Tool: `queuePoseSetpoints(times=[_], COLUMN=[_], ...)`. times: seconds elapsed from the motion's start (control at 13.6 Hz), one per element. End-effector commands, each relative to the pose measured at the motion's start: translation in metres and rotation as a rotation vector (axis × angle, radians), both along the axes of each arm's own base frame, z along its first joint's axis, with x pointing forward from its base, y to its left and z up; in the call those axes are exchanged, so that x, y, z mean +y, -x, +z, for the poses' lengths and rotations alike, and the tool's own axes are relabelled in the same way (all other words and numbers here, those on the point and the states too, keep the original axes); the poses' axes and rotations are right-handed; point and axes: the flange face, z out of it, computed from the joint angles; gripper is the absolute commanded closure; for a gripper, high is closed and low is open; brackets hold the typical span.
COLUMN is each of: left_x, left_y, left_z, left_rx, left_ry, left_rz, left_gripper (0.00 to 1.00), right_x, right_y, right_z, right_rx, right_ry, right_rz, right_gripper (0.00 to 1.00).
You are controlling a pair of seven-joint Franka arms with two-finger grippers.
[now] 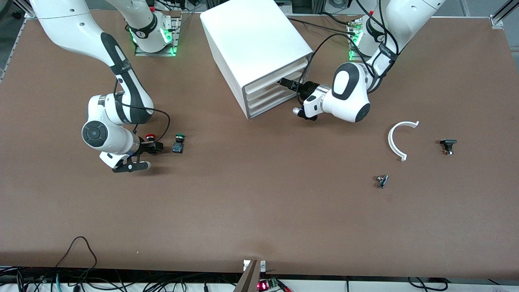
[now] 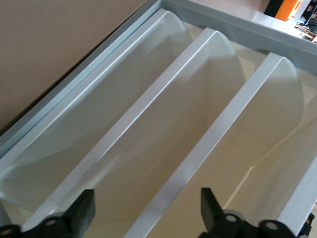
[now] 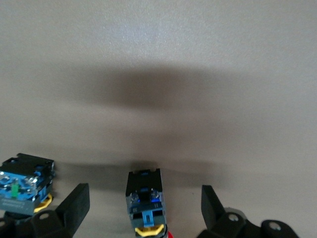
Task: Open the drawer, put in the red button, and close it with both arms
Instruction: 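Grasp the red button and drawer handle with the right and left grippers, then pull the bottom drawer open with the left gripper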
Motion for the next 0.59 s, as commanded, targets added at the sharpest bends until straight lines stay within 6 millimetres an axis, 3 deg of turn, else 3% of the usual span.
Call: queuePoseSetpoints(times=[0.0, 0.29, 0.37, 0.44, 0.51], left_x=[-0.015, -0.009, 0.007, 0.046, 0.075], left_y=[0.018, 0.01, -0.006, -0.037, -0.064], left_z=[0.0, 0.002, 0.006, 0.009, 0.022], left_rx=[-0.012, -0.029, -0.049, -0.095, -0.149], left_ry=[0.02, 0.014, 0.006, -0.027, -0.046], left_rz=[-0.032, -0.021, 0.017, 0.107, 0.158], left_gripper=[1.0, 1.0, 1.0, 1.0, 1.0], right_x=[-0.001, -0.001, -0.001, -0.001, 0.005], right_y=[0.021, 0.029, 0.031, 0.031, 0.033], right_z=[-0.016, -0.02, -0.02, -0.018, -0.017], right_rx=[-0.045, -0.055, -0.051, -0.053, -0.048], right_ry=[-0.019, -0.027, -0.027, -0.028, -0.032], right_rz=[0.038, 0.089, 0.088, 0.089, 0.103], right_gripper=[0.0, 0.0, 0.0, 0.03, 0.23])
